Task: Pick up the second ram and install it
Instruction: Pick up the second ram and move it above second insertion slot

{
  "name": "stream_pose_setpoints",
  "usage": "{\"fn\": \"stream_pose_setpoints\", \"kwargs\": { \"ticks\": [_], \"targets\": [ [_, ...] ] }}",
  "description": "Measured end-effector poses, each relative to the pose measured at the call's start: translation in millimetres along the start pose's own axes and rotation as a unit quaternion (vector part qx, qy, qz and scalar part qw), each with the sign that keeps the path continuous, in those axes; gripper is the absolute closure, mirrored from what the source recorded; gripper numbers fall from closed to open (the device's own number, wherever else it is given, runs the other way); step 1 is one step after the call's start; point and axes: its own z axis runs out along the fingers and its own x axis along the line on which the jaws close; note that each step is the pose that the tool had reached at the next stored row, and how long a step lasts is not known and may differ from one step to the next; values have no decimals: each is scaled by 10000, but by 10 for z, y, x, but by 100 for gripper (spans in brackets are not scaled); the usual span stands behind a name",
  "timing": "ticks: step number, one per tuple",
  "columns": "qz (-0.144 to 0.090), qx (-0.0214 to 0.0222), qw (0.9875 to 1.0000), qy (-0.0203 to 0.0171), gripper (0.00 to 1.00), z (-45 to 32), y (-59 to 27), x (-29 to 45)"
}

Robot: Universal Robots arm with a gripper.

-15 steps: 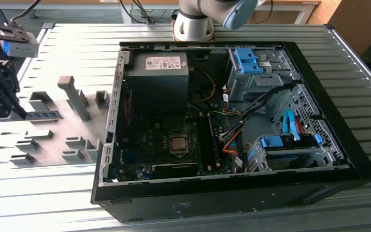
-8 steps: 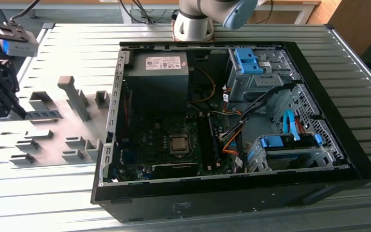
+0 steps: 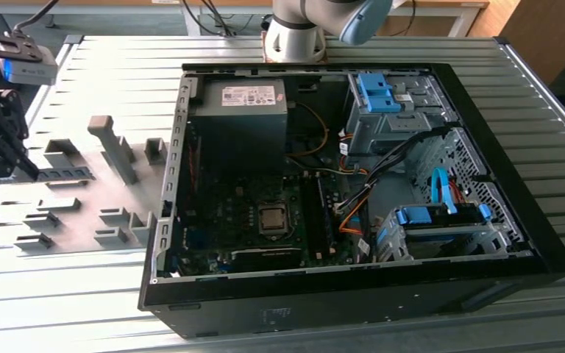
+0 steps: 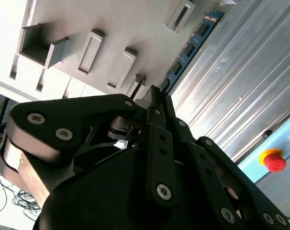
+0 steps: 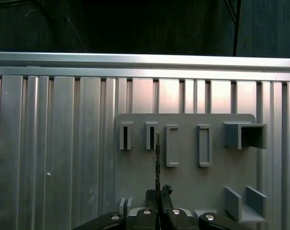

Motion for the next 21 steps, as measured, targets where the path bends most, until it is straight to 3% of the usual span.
{"fn": "stream_pose_setpoints", "kwargs": {
  "ticks": [21],
  "targets": [
    [0,0,10000,0,86,-50,0,-1]
  ]
}}
